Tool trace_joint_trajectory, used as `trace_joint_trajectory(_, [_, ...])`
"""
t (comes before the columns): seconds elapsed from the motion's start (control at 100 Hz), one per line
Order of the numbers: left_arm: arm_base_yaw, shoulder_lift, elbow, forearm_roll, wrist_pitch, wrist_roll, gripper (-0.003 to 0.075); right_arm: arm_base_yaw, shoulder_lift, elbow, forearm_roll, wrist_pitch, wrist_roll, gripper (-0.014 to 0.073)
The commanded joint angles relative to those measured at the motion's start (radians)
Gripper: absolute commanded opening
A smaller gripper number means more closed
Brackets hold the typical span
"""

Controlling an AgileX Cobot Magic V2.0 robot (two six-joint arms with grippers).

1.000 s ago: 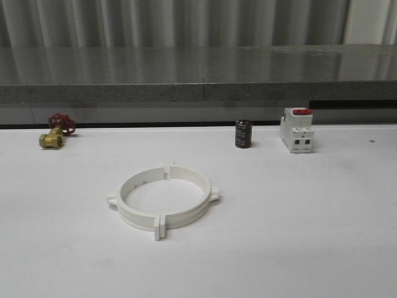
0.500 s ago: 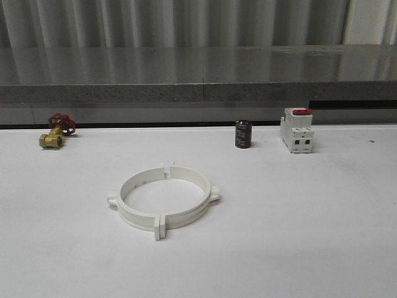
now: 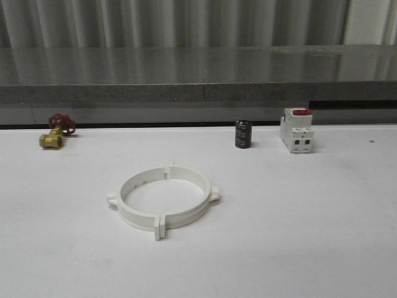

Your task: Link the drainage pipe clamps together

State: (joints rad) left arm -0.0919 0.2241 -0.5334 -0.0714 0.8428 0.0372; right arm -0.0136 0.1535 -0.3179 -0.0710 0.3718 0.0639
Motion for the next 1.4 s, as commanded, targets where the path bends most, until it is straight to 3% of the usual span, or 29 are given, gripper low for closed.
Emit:
trace_joint_trajectory(0.0, [0.002, 0.011, -0.023, -0.015, -0.081, -0.002, -0.0021, -0.007, -0.004, 0.054, -0.016, -0.21, -0.013, -0.0064])
trace_joint_trajectory(0.27, [0.002, 0.011, -0.023, -0.015, -0.081, -0.002, -0.0021, -0.007, -0.054, 0.332, 0.021, -0.549, 0.003, -0.0064])
trace_joint_trajectory(0.33, [0.002, 0.011, -0.023, -0.015, -0.081, -0.002, -0.0021, -0.007, -0.091, 0.326, 0.023, -0.453, 0.002, -0.0064])
trace_joint_trajectory(0.46, [0.002, 0.011, -0.023, -0.015, -0.081, -0.002, -0.0021, -0.008, -0.191, 0.328, 0.023, -0.39, 0.002, -0.0064])
trace_joint_trajectory(1.39, [0.002, 0.013, -0.023, -0.015, -0.078, -0.002, -0.0021, -0.007, -0.183, 0.328, 0.023, -0.383, 0.002, -0.0064])
